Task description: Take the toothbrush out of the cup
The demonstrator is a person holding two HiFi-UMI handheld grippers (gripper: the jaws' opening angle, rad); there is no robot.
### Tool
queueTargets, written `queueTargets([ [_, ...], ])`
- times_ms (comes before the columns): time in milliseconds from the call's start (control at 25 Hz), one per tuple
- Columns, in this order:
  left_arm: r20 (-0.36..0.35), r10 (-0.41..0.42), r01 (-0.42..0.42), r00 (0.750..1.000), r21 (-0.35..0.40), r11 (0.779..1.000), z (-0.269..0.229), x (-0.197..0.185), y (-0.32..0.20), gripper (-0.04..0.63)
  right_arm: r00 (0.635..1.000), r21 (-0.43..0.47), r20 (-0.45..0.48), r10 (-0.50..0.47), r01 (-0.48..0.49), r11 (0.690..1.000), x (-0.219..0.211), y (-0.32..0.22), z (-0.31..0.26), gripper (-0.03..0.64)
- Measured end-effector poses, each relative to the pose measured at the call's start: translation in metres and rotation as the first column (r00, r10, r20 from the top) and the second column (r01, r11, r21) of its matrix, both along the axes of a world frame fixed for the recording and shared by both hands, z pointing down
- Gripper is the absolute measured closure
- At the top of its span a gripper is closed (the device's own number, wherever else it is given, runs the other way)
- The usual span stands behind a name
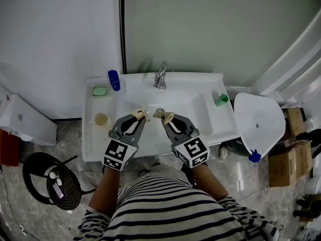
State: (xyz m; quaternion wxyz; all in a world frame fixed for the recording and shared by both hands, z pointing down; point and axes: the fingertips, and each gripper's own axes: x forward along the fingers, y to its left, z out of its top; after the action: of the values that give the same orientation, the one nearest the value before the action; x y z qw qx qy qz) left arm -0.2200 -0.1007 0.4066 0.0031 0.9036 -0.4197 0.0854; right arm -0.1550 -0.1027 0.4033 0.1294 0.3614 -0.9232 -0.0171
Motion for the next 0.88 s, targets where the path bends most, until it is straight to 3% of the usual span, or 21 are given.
queueTargets([
  [880,0.007,0.034,-0.034,0.999,-0.010,0.999,0.0024,0.0070,-0.0100,0.554,1.000,-0.009,-0.005,0.022,-0.022,1.000,0.0055,-0.0081,0.0015,0.584],
])
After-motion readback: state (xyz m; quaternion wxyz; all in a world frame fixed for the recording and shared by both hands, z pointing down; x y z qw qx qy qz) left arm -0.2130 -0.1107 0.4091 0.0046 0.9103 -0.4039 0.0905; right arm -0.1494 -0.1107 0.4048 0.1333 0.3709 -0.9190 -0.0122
